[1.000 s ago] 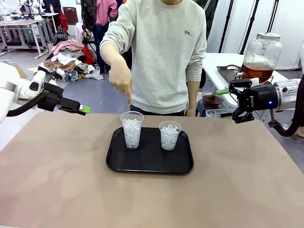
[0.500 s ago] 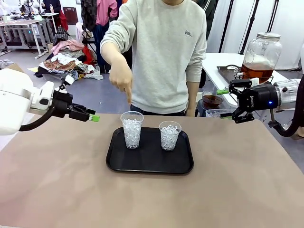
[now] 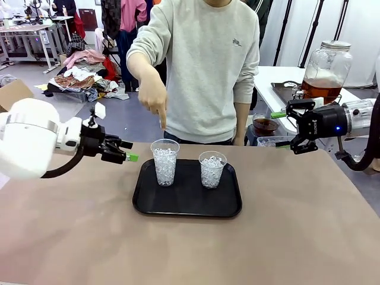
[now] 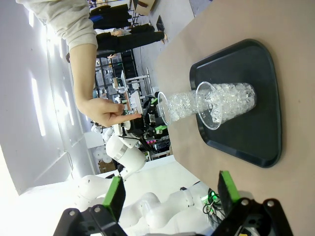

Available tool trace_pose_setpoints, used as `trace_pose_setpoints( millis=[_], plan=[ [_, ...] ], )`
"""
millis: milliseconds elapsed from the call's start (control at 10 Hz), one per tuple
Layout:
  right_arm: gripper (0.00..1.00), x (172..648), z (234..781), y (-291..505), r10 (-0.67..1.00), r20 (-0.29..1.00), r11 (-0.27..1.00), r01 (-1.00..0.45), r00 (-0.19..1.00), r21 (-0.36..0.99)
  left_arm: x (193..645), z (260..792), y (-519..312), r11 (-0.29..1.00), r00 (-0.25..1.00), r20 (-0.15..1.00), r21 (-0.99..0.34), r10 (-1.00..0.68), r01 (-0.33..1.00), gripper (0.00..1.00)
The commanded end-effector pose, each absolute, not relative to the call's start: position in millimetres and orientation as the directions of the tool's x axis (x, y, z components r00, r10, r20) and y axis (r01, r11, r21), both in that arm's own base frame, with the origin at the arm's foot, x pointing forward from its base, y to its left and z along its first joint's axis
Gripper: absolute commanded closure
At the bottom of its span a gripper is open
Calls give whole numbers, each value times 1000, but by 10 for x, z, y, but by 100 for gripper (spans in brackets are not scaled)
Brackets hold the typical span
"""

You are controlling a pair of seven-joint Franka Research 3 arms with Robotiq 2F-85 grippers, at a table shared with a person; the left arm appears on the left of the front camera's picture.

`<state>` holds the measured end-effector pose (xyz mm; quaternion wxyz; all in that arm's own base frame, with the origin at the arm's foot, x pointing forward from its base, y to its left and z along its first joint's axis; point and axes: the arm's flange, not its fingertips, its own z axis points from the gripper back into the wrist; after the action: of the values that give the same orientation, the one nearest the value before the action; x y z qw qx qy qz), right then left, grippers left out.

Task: Pour the drink into the iced cup.
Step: Pick up the iced cup indicated by the human and present it to them.

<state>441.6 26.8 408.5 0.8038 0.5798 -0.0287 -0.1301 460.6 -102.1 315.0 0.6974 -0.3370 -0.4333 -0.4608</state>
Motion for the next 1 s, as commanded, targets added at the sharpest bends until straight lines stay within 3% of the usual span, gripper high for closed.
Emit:
trace_pose_setpoints(
  millis=[0, 900],
  plan=[
    [0, 4421, 4096, 272, -244, -102, 294, 174, 964, 940, 4599, 3067, -1075, 341, 183, 910, -49, -372, 939, 0],
    [0, 4421, 4096, 272, -244, -102, 294, 174, 964, 940, 4587, 3070, -1087, 333, 203, 908, -75, -367, 940, 0]
  ],
)
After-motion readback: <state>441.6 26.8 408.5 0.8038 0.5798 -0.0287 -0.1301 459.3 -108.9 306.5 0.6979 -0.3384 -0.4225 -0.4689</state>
